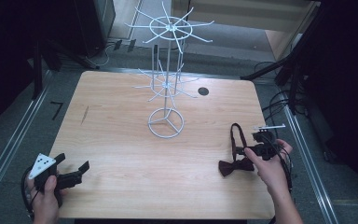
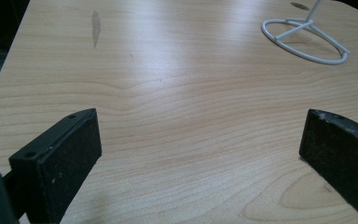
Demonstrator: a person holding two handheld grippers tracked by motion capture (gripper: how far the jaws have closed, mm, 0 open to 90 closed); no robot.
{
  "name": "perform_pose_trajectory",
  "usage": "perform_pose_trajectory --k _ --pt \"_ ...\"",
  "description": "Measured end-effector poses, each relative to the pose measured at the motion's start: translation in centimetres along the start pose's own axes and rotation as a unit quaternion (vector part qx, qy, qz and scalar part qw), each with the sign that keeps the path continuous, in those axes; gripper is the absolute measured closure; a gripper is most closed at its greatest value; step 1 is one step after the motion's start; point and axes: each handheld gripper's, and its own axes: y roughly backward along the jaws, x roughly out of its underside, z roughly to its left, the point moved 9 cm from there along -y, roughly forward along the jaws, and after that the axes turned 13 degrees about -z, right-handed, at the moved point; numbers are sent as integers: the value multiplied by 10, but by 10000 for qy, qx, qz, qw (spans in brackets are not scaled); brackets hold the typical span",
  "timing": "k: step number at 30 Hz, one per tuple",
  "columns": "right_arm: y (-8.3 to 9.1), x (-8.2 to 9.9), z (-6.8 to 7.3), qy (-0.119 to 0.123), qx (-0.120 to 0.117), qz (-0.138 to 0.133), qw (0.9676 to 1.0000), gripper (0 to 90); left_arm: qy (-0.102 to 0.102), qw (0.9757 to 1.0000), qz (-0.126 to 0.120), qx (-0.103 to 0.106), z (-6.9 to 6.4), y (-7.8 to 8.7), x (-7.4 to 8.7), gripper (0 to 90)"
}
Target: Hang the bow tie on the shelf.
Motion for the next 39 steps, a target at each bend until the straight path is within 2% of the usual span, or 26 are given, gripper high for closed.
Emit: perform_pose_trajectory --k 2,6,15,23,26,28,29,32,34,35,36,37,38,39 --pt "-5 -2 3 -27 -4 138 9999 65 6 10000 -7 2 0 0 0 0" --pt "-14 -5 10 -69 -4 369 9993 21 14 10000 -13 14 0 0 0 0" --pt "-32 -4 10 -111 197 801 9965 5 17 10000 -7 33 0 0 0 0" --pt "-43 2 1 -160 481 1022 9935 169 20 10000 9 39 0 0 0 0" --pt "-43 5 1 -172 437 1128 9925 274 19 10000 6 36 0 0 0 0" --pt "-44 6 0 -155 429 1173 9920 291 18 10000 6 35 0 0 0 0" --pt "-45 8 -1 -144 457 1214 9914 352 18 10000 7 35 0 0 0 0" --pt "-45 9 -1 -115 442 1237 9913 401 18 10000 -1 30 0 0 0 0" --pt "-45 9 -2 -71 444 1209 9917 491 20 10000 7 32 0 0 0 0" --pt "-46 9 -2 -55 401 1169 9923 570 19 10000 7 34 0 0 0 0" --pt "-46 9 -2 -29 375 1151 9926 608 19 10000 5 30 0 0 0 0" --pt "-46 9 -2 -29 375 1151 9926 608 19 10000 5 30 0 0 0 0" --pt "-45 8 -1 -8 339 1138 9929 695 22 10000 6 29 0 0 0 0" --pt "-45 8 -1 -8 339 1138 9929 695 23 10000 13 34 0 0 0 0"
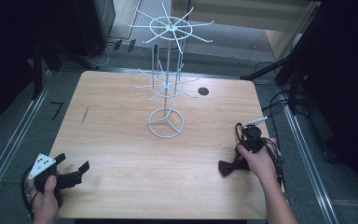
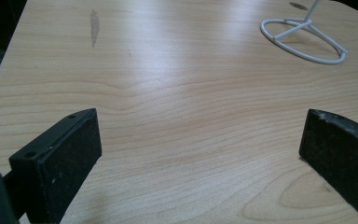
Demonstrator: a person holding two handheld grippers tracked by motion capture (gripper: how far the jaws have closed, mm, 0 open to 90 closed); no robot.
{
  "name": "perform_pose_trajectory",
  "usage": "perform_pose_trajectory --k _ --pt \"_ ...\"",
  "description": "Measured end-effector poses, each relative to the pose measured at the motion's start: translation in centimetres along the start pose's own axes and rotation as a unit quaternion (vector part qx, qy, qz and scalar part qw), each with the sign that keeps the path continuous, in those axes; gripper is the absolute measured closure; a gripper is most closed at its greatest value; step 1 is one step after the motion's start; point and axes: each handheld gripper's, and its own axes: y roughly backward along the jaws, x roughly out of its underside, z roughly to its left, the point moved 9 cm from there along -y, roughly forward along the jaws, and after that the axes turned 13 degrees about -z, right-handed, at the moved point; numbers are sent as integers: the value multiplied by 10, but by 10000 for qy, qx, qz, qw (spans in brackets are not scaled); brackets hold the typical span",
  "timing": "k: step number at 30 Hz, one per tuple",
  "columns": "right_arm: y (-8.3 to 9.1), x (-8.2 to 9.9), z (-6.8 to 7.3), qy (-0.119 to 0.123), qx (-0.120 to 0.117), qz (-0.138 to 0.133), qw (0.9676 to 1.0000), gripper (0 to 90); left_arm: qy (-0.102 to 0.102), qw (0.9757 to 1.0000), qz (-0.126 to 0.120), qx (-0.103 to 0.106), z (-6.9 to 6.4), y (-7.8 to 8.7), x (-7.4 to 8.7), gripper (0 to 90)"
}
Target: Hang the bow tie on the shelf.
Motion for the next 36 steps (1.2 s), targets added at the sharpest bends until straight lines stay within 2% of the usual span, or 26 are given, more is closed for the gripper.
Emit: perform_pose_trajectory --k 3,4,10,13,15,17,21,22,23,24,26,27,28,30,33,34,35,36 --pt "0 0 0 116 35 -27 9999 813 1 10000 -2 -3 0 0 0 0" --pt "0 1 2 245 14 -31 9997 887 4 10000 -1 -4 0 0 0 0" --pt "0 1 6 447 -141 -170 9988 900 8 10000 4 0 0 0 0 0" --pt "3 -1 10 521 -224 -410 9976 900 5 10000 8 -1 0 0 0 0" --pt "8 -5 11 515 -205 -676 9962 900 4 10000 9 -4 0 0 0 0" --pt "11 -7 13 514 -213 -819 9951 900 5 10000 6 -4 0 0 0 0" --pt "20 -14 17 569 -267 -1211 9907 900 3 10000 -1 -10 0 0 0 0" --pt "20 -14 17 569 -267 -1211 9907 900 2 10000 0 -14 0 0 0 0" --pt "22 -15 18 606 -316 -1311 9890 900 3 10000 0 -13 0 0 0 0" --pt "28 -19 20 647 -314 -1540 9855 900 1 10000 -1 -15 0 0 0 0" --pt "30 -20 21 651 -319 -1609 9843 900 2 10000 -1 -16 0 0 0 0" --pt "35 -24 22 651 -342 -1809 9807 900 3 10000 -2 -15 0 0 0 0" --pt "35 -24 22 651 -342 -1809 9807 900 0 10000 -2 -15 0 0 0 0" --pt "40 -27 24 661 -378 -2012 9766 900 1 10000 -4 -12 0 0 0 0" --pt "50 -34 30 682 -534 -2422 9664 900 1 10000 3 -11 0 0 0 0" --pt "50 -34 30 682 -534 -2422 9664 900 0 10000 -4 -14 0 0 0 0" --pt "55 -38 34 686 -595 -2651 9599 900 0 10000 4 -10 0 0 0 0" --pt "58 -40 36 703 -637 -2760 9565 900 2 10000 3 -9 0 0 0 0"
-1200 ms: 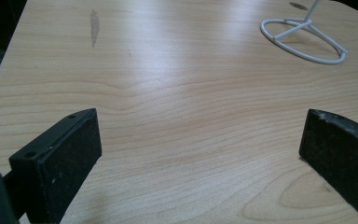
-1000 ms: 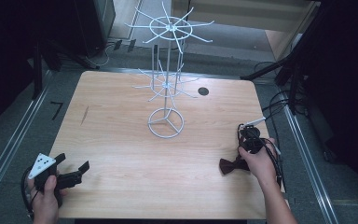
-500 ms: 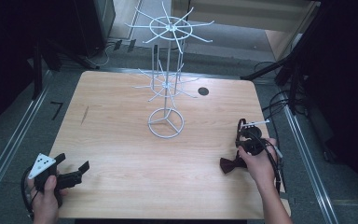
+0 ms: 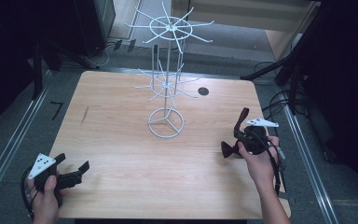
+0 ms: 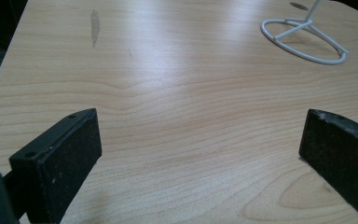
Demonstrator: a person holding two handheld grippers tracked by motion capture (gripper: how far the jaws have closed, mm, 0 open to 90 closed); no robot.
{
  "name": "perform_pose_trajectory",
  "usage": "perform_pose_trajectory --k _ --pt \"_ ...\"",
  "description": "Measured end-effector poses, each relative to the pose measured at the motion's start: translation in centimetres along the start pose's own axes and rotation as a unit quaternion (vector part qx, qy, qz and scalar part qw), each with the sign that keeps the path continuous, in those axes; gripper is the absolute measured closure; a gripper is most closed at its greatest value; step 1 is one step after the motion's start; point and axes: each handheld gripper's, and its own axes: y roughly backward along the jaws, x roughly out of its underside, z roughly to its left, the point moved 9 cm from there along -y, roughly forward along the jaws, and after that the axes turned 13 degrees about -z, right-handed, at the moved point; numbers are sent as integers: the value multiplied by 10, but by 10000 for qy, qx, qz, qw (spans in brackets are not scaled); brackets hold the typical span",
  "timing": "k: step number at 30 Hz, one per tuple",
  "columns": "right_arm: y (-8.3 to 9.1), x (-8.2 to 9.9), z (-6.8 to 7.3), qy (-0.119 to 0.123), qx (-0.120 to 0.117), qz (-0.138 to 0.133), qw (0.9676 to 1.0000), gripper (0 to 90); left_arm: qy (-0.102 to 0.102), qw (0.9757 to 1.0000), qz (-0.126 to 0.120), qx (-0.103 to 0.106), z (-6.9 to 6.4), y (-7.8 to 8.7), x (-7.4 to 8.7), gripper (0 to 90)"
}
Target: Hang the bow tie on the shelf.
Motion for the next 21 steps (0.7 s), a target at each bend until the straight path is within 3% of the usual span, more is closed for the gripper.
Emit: perform_pose_trajectory --k 6,9,10,12,16,20,21 --pt "8 -20 9 87 -69 -712 9974 900 8 10000 2 -1 0 0 0 0" --pt "12 -30 15 214 -110 -1115 9935 900 13 10000 0 -1 0 0 0 0" --pt "12 -30 15 214 -110 -1115 9935 900 13 10000 -2 -2 0 0 0 0" --pt "15 -38 22 392 -144 -1453 9885 900 19 10000 -6 0 0 0 0 0" --pt "17 -42 29 574 -172 -1648 9845 900 25 10000 -18 -2 0 0 0 0" --pt "19 -50 40 781 -203 -1914 9782 900 30 10000 -28 -1 0 0 0 0" --pt "19 -50 40 781 -203 -1914 9782 900 30 10000 -28 -1 0 0 0 0"
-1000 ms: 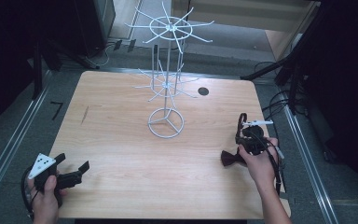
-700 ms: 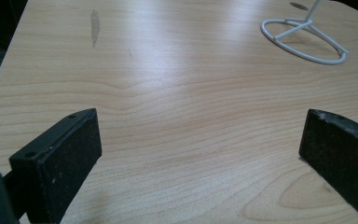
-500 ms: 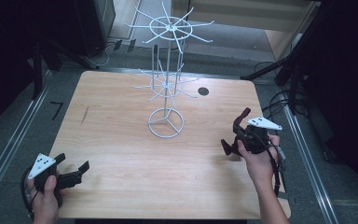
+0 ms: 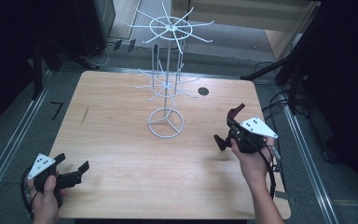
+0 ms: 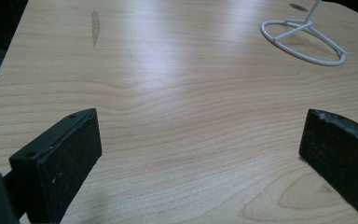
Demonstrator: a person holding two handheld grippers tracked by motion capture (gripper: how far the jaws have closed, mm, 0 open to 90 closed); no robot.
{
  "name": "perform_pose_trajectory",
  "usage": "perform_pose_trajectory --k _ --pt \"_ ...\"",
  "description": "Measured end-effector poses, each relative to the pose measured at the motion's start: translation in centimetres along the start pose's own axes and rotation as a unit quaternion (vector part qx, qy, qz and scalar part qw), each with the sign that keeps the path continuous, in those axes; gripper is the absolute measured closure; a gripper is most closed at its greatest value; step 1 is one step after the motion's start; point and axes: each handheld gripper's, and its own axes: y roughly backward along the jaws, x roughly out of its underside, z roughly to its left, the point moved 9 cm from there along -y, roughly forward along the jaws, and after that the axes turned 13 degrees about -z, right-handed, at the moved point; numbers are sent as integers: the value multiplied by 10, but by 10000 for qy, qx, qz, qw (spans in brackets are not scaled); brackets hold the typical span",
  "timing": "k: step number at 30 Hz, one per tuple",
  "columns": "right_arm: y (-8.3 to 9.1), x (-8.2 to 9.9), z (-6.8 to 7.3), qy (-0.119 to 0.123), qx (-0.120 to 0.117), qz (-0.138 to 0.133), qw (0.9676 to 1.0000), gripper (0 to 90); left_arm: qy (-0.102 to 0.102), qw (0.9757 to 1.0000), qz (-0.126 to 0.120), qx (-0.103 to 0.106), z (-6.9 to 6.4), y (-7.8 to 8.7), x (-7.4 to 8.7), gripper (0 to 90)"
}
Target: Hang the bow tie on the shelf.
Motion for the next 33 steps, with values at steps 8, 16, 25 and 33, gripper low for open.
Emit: perform_pose_trajectory --k 8,16,25,33 --pt "-5 -17 21 246 -180 -379 9988 900 5 10000 -2 4 0 0 0 0" --pt "-11 -29 37 379 -299 -587 9971 900 10 10000 -4 7 0 0 0 0" --pt "-21 -42 55 452 -453 -689 9956 900 9 10000 25 28 0 0 0 0" --pt "-27 -48 71 499 -577 -743 9943 900 0 10000 28 33 -1 0 1 0"
